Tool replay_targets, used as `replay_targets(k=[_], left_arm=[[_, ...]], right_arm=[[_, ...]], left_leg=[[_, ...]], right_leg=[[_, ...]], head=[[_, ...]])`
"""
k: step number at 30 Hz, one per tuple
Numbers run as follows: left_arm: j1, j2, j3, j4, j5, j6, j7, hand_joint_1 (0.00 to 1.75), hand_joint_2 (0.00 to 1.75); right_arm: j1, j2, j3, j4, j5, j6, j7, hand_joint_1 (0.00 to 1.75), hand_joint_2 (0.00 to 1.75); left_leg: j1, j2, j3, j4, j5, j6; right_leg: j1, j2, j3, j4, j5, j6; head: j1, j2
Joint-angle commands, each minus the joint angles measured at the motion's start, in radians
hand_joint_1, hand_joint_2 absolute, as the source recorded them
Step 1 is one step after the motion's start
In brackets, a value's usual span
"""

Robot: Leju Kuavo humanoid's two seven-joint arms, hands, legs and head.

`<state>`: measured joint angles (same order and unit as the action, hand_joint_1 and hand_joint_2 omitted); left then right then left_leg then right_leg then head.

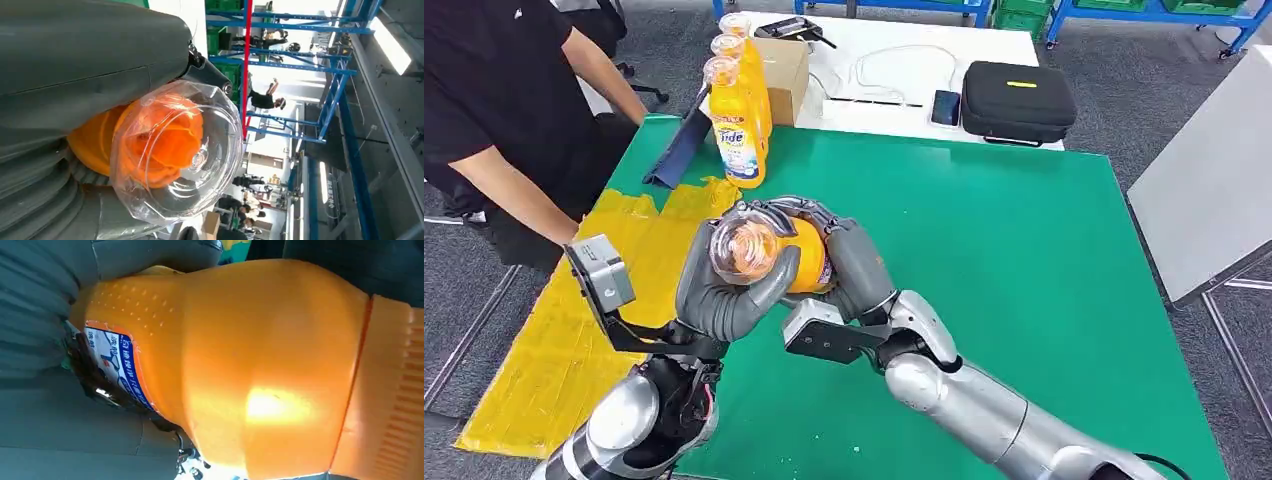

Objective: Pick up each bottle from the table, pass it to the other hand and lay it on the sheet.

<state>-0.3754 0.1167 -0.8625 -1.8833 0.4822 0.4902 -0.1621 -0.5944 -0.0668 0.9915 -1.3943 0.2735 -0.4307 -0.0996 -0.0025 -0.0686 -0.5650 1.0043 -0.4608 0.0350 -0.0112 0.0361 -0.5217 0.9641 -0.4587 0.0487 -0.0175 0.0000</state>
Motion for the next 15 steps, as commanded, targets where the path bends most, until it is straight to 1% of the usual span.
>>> replay_targets(k=[1,3,4,5,6,8,10,11,12,13,14,15], left_arm=[[-0.032,0.016,-0.093,0.035,0.004,-0.006,0.009,1.75,1.75],[-0.035,0.015,-0.095,0.036,0.005,-0.004,0.009,1.75,1.75],[-0.037,0.014,-0.097,0.037,0.005,-0.004,0.009,1.75,1.75],[-0.038,0.014,-0.098,0.038,0.005,-0.003,0.009,1.75,1.75],[-0.039,0.012,-0.098,0.039,0.008,-0.002,0.009,1.75,1.75],[-0.042,0.010,-0.101,0.039,0.010,0.000,0.009,1.75,1.75],[-0.026,0.000,-0.089,0.007,0.044,-0.021,0.018,1.75,1.75],[-0.017,0.002,-0.087,-0.030,0.023,-0.012,0.038,1.75,1.75],[-0.011,0.004,-0.084,-0.053,0.004,-0.002,0.046,1.75,1.75],[-0.007,0.004,-0.080,-0.063,-0.007,0.003,0.050,1.75,1.75],[0.001,0.009,-0.070,-0.070,-0.023,0.007,0.050,1.75,1.75],[0.005,0.015,-0.062,-0.069,-0.036,0.008,0.043,1.75,1.75]], right_arm=[[-0.049,-0.007,0.041,0.020,-0.002,0.003,0.003,1.75,1.75],[-0.048,-0.006,0.040,0.022,-0.003,0.003,0.004,1.75,1.75],[-0.046,-0.006,0.038,0.022,-0.002,0.002,0.003,1.75,1.75],[-0.045,-0.006,0.036,0.023,-0.001,0.001,0.003,1.75,1.75],[-0.043,-0.006,0.033,0.023,-0.001,-0.002,0.003,1.75,1.75],[-0.038,-0.006,0.026,0.024,0.000,-0.009,0.003,1.75,1.75],[-0.034,-0.005,0.019,0.031,0.006,-0.016,0.030,1.75,1.75],[-0.036,-0.007,0.022,0.035,0.022,-0.013,0.060,1.31,1.75],[-0.038,-0.011,0.025,0.038,0.029,-0.004,0.072,0.00,1.75],[-0.033,-0.014,0.019,0.042,0.029,-0.001,0.082,0.00,0.00],[-0.032,-0.026,0.019,0.055,0.044,0.023,0.120,0.00,0.00],[-0.026,-0.036,0.012,0.069,0.036,0.042,0.139,0.00,0.00]], left_leg=[[0.000,0.005,0.001,0.000,0.000,-0.002],[0.000,0.004,0.001,0.000,0.000,-0.001],[0.000,0.005,0.001,0.000,0.000,-0.002],[0.000,0.003,0.000,0.000,0.000,-0.001],[0.000,0.006,0.001,0.000,0.000,-0.002],[0.000,0.004,0.001,0.000,0.000,-0.001],[0.000,0.005,0.002,0.000,0.000,-0.002],[0.000,0.003,0.001,0.000,0.000,-0.002],[0.000,0.006,0.002,0.000,-0.001,-0.002],[0.000,0.006,0.001,0.000,-0.001,-0.002],[0.000,0.007,0.001,0.001,-0.001,-0.002],[0.000,0.005,0.000,0.000,0.000,-0.001]], right_leg=[[0.001,-0.002,0.001,0.000,0.000,-0.001],[0.000,-0.001,0.001,0.000,0.000,-0.001],[0.000,-0.002,0.001,0.000,0.000,-0.001],[0.001,-0.001,0.001,0.000,0.000,-0.001],[0.001,-0.002,0.002,0.000,0.000,-0.002],[0.001,-0.002,0.001,0.000,0.000,-0.001],[0.001,-0.003,0.002,0.000,-0.001,-0.002],[0.001,-0.002,0.001,0.000,0.000,-0.001],[0.001,-0.003,0.002,0.000,-0.001,-0.002],[0.001,-0.001,0.001,0.000,0.000,-0.001],[0.001,-0.001,0.001,0.000,-0.001,-0.002],[0.001,-0.001,0.001,0.000,0.000,-0.001]], head=[[0.000,0.000],[0.000,0.000],[0.000,0.000],[0.000,0.000],[0.000,0.000],[0.000,0.000],[0.000,0.000],[0.000,0.000],[0.000,0.000],[0.000,0.000],[0.000,0.000],[0.000,0.000]])
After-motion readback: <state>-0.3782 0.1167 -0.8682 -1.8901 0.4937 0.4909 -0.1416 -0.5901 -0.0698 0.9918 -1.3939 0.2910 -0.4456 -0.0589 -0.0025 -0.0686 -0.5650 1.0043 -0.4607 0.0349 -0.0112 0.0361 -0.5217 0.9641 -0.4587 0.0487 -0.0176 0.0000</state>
